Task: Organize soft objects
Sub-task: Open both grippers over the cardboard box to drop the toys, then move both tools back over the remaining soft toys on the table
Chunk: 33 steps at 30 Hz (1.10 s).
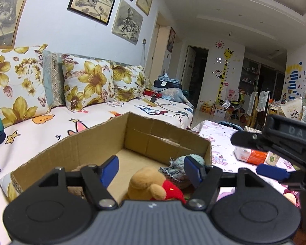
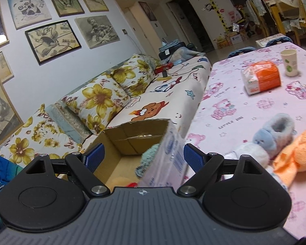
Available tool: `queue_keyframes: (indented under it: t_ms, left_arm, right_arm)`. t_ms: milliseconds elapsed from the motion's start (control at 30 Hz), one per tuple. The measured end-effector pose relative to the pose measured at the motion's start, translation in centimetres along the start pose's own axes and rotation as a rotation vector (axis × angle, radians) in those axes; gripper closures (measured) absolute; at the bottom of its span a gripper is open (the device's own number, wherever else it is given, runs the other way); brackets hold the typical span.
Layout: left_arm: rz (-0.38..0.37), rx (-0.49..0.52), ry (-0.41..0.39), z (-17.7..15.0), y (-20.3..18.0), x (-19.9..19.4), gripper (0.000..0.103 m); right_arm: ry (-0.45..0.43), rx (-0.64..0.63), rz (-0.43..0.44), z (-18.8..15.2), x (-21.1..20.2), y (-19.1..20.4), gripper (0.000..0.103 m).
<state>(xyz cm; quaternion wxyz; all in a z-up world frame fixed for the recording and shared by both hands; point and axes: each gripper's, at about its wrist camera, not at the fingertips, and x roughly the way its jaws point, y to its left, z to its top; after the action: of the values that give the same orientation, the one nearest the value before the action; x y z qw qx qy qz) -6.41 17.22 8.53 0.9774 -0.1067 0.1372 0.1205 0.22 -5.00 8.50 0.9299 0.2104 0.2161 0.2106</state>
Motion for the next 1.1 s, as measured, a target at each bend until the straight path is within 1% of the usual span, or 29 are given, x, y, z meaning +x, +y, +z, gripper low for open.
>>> queue_keyframes:
  t_ms: [133, 300, 467, 533, 567, 600, 733, 1100]
  left_arm:
    - [-0.019, 0.026, -0.009, -0.1, -0.8, -0.1, 0.031]
    - [-0.037, 0.070, -0.035, -0.3, -1.7, -0.4, 0.023]
    - [-0.063, 0.096, -0.042, -0.5, -2.7, -0.5, 0.020]
    - [-0.075, 0.108, -0.046, -0.6, -3.2, -0.6, 0.016]
    - [-0.081, 0.115, -0.051, -0.6, -3.4, -0.7, 0.012]
    - [-0.087, 0.125, -0.058, -0.7, -3.7, -0.8, 0.011]
    - [-0.114, 0.170, -0.081, -1.0, -4.8, -1.2, 0.011]
    - [-0.161, 0.246, -0.095, -2.0, -7.2, -1.6, 0.010]
  right_arm:
    - [-0.010, 0.011, -0.027, -0.1, -0.7, -0.5, 0.000]
    - [-0.022, 0.027, -0.051, -0.3, -0.9, -0.9, 0.000]
    - [-0.033, 0.031, -0.078, -0.5, -1.1, -1.2, 0.000]
    - [-0.038, 0.038, -0.086, -0.5, -1.1, -1.4, 0.000]
    - [-0.040, 0.041, -0.089, -0.5, -1.1, -1.4, 0.000]
    - [-0.042, 0.044, -0.094, -0.4, -1.0, -1.4, 0.000]
    - [-0.052, 0.048, -0.109, -0.4, -1.0, -1.5, 0.000]
    - [-0.094, 0.055, -0.146, -0.5, -1.7, -1.8, 0.000]
